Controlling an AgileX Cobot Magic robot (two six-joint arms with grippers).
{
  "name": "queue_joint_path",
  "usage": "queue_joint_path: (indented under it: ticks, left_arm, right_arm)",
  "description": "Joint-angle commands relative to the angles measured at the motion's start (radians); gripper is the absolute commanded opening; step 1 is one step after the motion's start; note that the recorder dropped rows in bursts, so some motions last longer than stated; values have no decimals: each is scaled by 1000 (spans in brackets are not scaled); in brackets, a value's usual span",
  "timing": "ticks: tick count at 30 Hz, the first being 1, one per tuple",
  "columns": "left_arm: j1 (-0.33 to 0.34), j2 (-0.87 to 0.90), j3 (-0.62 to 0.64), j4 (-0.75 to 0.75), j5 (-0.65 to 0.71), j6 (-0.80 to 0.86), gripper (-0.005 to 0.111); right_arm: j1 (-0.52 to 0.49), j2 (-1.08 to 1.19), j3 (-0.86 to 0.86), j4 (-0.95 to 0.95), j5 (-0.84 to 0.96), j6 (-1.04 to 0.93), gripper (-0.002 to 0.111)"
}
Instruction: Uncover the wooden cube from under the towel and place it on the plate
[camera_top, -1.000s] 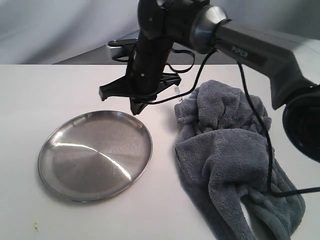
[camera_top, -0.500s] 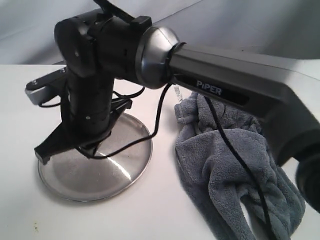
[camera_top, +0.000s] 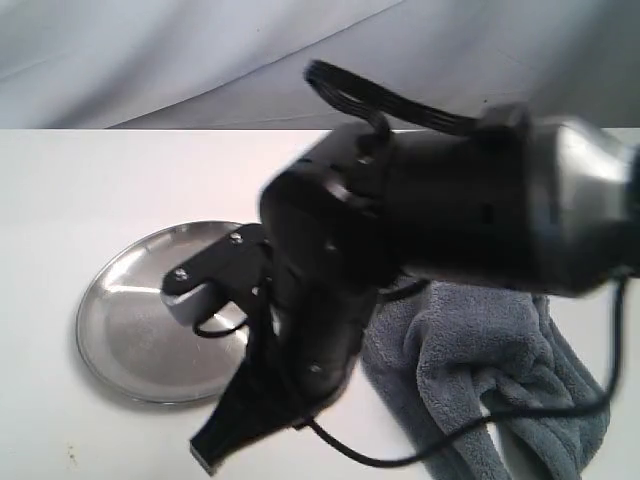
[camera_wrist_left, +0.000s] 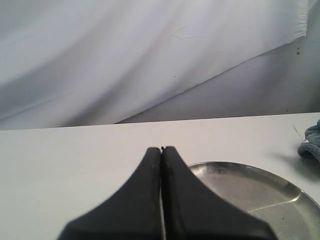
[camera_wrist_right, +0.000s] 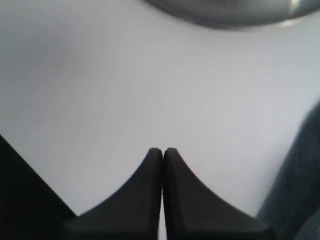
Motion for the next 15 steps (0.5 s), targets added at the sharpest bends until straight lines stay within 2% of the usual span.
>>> queue_joint_path:
  ticks: [1,8,15]
  left_arm:
    - [-5,-4,4,-2,-2,-3,0]
    - [-5,-4,4,-2,-2,-3,0]
    - [-5,-4,4,-2,-2,-3,0]
  right_arm:
    - [1,-166,232,-42,-93,71,0]
    - [1,-378,457,-310,-42,371,0]
    - [-27,-497,512,-636,56,644,0]
